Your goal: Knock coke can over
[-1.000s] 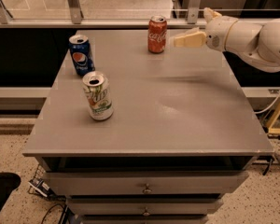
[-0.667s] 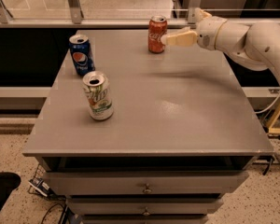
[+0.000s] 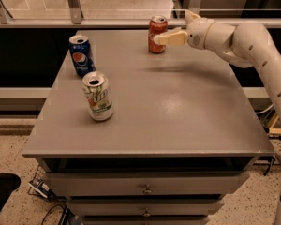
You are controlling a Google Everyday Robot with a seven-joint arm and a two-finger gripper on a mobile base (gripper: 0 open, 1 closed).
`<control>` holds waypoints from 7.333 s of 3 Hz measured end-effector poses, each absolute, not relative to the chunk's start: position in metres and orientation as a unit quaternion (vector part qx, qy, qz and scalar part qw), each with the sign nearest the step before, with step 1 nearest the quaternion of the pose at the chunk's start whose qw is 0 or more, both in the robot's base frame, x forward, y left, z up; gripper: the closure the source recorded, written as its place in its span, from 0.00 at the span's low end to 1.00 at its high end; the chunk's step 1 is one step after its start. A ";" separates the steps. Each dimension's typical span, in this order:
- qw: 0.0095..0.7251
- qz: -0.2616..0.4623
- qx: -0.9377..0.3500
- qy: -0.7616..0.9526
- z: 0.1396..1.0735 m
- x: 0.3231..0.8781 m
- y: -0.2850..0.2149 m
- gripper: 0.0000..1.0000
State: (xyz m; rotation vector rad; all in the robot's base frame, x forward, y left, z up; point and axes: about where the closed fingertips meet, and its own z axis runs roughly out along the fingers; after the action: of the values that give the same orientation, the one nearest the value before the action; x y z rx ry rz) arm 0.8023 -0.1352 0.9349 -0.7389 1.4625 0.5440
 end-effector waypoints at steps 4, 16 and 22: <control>0.645 0.314 -0.291 0.633 0.914 0.824 -0.084 0.39; 0.327 0.038 -0.526 0.784 0.920 0.751 -0.099 1.00; 0.283 0.068 -0.537 0.792 0.855 0.756 -0.089 0.12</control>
Offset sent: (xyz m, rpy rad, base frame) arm 0.0252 0.0457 -0.0229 0.1762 0.0795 0.0613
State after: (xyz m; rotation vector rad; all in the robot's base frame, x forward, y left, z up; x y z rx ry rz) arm 0.7563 -0.0890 0.8548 -1.4363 2.1203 0.1821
